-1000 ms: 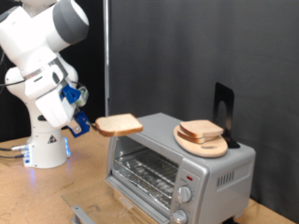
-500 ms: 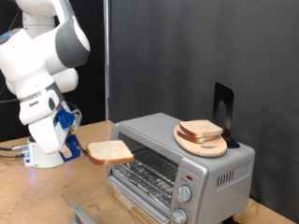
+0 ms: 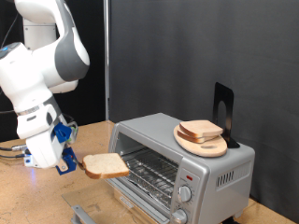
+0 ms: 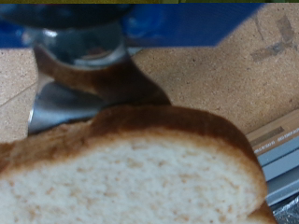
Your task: Make a piece of toast with the oven
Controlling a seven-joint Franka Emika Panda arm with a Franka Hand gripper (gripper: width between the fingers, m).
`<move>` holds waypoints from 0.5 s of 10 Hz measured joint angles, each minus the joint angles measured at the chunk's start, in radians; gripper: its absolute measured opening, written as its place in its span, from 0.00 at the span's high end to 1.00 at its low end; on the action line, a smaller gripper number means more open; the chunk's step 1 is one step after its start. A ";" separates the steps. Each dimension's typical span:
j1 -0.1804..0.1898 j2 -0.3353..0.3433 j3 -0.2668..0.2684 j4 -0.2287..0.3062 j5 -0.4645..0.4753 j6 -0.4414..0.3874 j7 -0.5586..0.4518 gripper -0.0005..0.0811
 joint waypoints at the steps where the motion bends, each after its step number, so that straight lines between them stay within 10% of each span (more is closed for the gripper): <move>1: -0.002 0.005 -0.001 -0.002 0.001 0.006 -0.007 0.67; 5: -0.004 0.017 -0.003 -0.013 0.021 0.040 -0.035 0.67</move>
